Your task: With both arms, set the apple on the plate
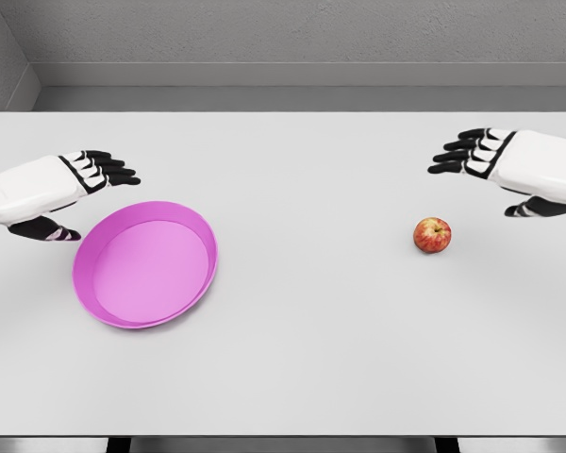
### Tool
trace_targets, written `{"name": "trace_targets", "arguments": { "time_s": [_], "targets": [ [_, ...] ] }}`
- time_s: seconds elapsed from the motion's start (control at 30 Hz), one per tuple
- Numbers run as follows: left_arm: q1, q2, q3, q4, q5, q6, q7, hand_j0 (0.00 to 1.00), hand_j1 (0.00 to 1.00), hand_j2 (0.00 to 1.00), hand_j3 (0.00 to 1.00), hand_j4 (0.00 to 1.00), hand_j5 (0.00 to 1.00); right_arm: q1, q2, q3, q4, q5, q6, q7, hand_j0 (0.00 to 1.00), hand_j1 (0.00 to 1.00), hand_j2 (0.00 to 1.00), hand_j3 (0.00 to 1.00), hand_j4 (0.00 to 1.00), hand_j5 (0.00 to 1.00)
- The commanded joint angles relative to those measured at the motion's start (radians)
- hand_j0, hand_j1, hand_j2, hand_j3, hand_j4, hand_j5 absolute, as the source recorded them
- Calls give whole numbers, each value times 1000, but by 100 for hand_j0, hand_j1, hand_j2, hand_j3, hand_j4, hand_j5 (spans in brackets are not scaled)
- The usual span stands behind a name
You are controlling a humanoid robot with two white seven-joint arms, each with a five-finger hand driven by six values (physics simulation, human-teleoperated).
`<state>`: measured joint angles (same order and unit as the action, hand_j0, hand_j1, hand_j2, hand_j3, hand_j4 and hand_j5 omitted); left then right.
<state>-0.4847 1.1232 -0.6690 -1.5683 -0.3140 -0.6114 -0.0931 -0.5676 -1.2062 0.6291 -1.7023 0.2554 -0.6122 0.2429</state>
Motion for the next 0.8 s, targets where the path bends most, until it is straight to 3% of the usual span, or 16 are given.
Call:
{"name": "trace_targets", "arguments": {
  "time_s": [0.0,0.23,0.27,0.33,0.37,0.43,0.7,0.77],
  "targets": [
    [0,-2,-1,1,6,0,-30,100,100,100,100,100,100,0,-1,3,-4,-7,1,0,100,100,100,100,100,100],
    [-3,-3,-1,-1,6,0,-45,100,100,100,100,100,100,-5,-10,4,-4,-62,1,1,100,100,100,100,100,100],
    [-3,-3,-1,-1,4,0,-45,100,100,100,100,100,100,-2,-13,24,-4,-114,1,36,100,100,100,100,100,100],
    [-9,-5,-3,-1,1,0,-59,100,100,100,100,100,100,-2,-3,60,4,-274,1,228,100,100,100,100,100,100],
    [-15,-17,-3,-1,1,0,-105,100,100,100,100,100,100,-3,-3,61,4,-321,1,295,100,100,100,100,100,100],
    [-31,-22,-3,-1,1,0,-119,100,100,100,100,100,100,-2,-6,64,6,-363,1,368,100,100,100,100,100,100],
    [-32,-20,-3,7,1,0,-145,100,100,100,100,100,100,-12,7,64,13,-507,1,368,100,100,100,100,100,100],
    [-32,-20,-3,8,1,0,-146,100,100,100,100,100,100,-20,56,67,15,-507,1,368,100,100,100,100,100,100]
  ]
}}
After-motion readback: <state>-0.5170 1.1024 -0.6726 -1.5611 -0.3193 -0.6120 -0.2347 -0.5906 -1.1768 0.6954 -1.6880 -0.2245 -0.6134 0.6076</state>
